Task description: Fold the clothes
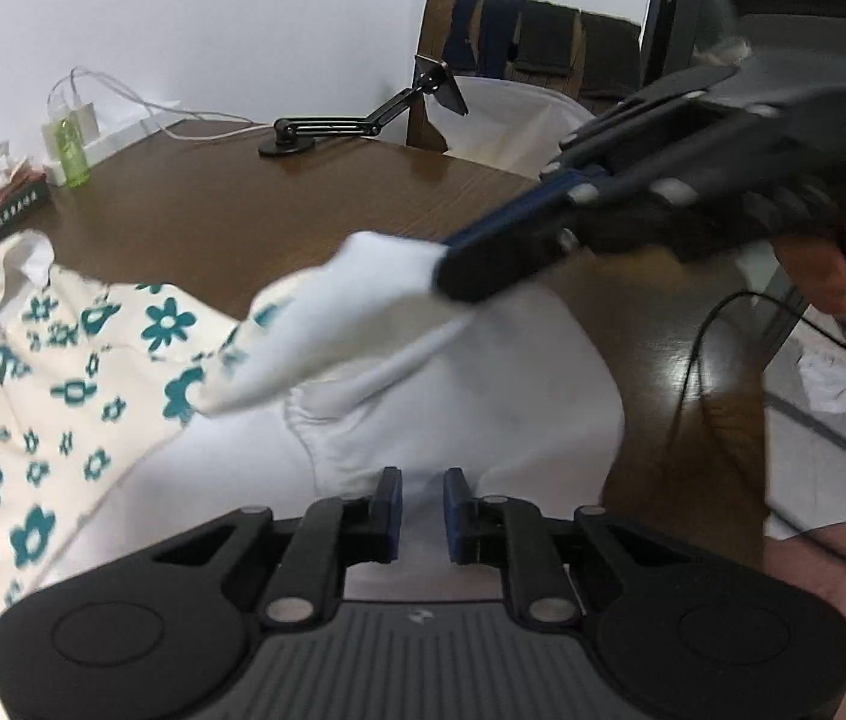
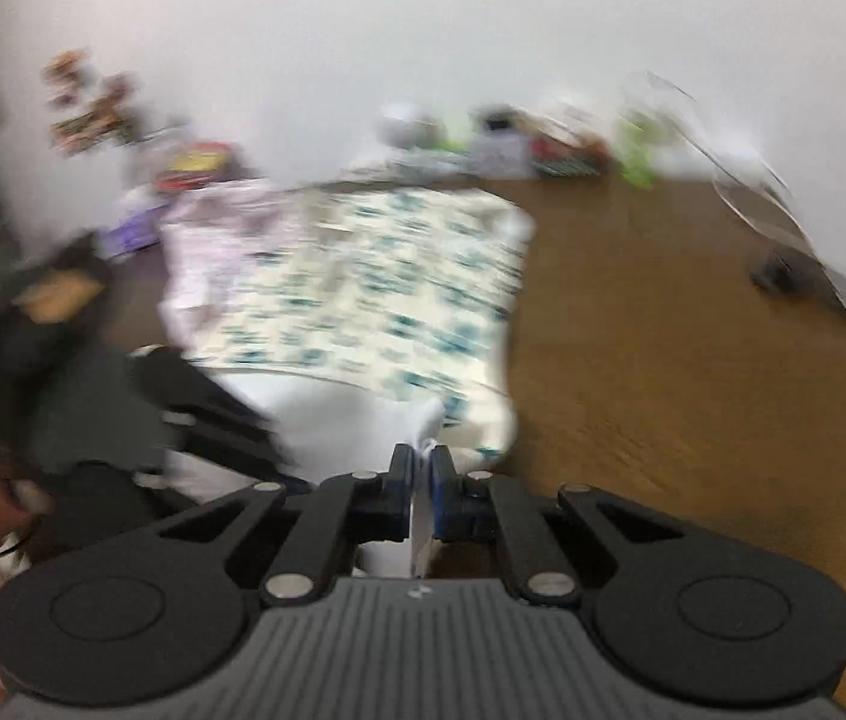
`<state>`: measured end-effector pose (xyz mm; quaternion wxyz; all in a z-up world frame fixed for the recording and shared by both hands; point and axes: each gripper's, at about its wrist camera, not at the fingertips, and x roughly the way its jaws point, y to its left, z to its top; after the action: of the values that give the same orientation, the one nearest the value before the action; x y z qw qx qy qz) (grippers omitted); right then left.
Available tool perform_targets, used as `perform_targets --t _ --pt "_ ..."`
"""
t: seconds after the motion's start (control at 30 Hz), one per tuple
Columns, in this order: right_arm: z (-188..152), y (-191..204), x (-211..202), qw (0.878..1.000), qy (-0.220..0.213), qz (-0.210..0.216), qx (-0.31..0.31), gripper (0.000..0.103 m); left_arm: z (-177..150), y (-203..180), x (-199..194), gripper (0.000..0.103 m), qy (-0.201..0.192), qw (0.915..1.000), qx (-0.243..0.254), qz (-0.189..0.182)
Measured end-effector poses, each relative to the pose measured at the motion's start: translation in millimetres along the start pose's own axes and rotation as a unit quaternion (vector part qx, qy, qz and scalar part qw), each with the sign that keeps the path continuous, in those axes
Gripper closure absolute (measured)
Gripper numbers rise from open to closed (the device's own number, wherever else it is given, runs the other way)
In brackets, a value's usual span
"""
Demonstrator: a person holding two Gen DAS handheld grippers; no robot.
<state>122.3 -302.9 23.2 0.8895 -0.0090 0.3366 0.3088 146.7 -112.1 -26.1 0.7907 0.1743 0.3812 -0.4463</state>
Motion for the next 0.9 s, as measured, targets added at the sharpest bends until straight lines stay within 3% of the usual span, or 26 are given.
perform_targets --t 0.1,0.23,0.27,0.4,0.43,0.5,0.6,0.73,0.9 --pt "-3 35 17 0.997 0.040 0.014 -0.072 0.097 -15 7 -30 0.084 -0.019 0.9994 -0.022 0.017" --pt "-17 47 58 0.989 0.115 0.004 -0.096 0.094 -38 20 -68 0.083 -0.034 0.9948 -0.049 0.082" --pt "-21 47 64 0.988 0.120 0.002 -0.094 0.088 -42 24 -76 0.082 -0.037 0.9928 -0.057 0.099" --pt "-13 36 45 0.994 0.089 0.031 -0.050 0.065 -55 49 -109 0.070 -0.039 0.9808 -0.084 0.172" --pt "-7 29 34 0.996 0.072 0.030 -0.033 0.063 -57 57 -119 0.070 -0.041 0.9774 -0.090 0.187" --pt "10 9 17 0.999 0.048 0.013 0.009 0.057 -57 77 -136 0.061 -0.033 0.9694 -0.107 0.219" --pt "34 -20 -3 0.997 0.022 -0.017 0.068 0.053 -64 108 -152 0.052 0.004 0.9581 -0.122 0.259" --pt "50 -49 19 0.993 0.044 -0.026 0.110 0.046 -86 129 -152 0.052 0.051 0.9621 -0.139 0.229" --pt "49 -72 71 0.985 0.087 -0.030 0.145 0.046 -108 141 -136 0.056 0.072 0.9640 -0.153 0.205"
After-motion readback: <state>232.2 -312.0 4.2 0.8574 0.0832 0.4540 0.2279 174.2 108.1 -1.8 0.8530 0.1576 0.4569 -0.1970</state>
